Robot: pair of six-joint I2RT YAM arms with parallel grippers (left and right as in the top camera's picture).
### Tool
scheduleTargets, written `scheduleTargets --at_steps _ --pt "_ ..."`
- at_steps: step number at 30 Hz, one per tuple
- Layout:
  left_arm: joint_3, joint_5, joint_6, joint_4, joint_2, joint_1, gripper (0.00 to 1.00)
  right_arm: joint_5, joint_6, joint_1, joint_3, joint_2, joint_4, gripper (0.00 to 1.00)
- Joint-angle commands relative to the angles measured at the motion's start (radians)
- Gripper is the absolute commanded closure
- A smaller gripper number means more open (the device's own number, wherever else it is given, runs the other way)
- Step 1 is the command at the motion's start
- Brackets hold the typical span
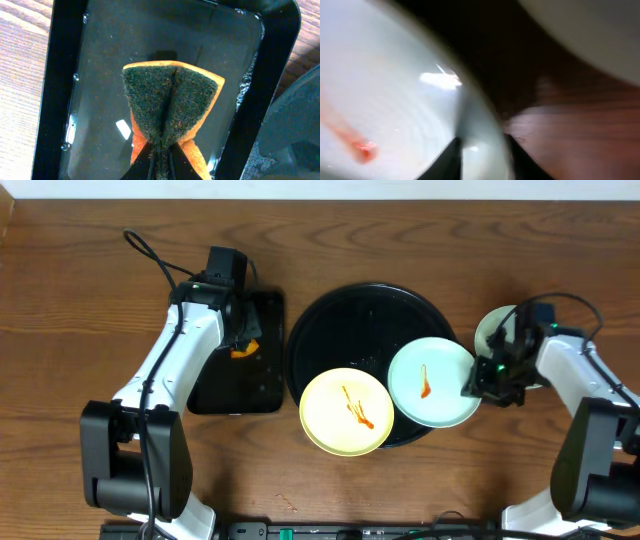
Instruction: Clean dirty plates on tray and stack at the side
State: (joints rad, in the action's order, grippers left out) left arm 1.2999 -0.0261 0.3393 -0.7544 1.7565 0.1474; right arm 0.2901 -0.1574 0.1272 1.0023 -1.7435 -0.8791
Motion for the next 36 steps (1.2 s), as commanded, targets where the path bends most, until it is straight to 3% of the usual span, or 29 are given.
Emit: scheduleTargets --at_steps 1,5,16,20,29,36 --pt "-0.003 -0.008 -0.006 0.000 0.002 -0.001 0.92 0.004 -0.014 -0.034 -0.013 0.019 0.032 0.83" --pt "-0.003 -0.008 -0.006 0.000 0.002 -0.001 0.92 0.003 -0.016 -0.036 0.014 0.020 0.038 0.99" --pt "-0.003 0.000 -0.006 0.000 0.002 0.001 0.92 0.070 -0.031 -0.045 0.191 0.025 0.067 0.99" --pt "-0.003 0.101 -0.009 0.019 0.002 0.001 0.92 0.068 -0.060 -0.085 0.194 0.023 0.128 0.99" --pt "-0.003 0.340 -0.111 0.125 0.002 0.063 0.93 -0.204 -0.166 -0.243 0.190 0.016 0.242 0.99" --pt "-0.003 0.377 -0.117 0.225 0.002 0.208 0.93 -0.270 -0.225 -0.329 0.190 -0.040 0.312 0.99"
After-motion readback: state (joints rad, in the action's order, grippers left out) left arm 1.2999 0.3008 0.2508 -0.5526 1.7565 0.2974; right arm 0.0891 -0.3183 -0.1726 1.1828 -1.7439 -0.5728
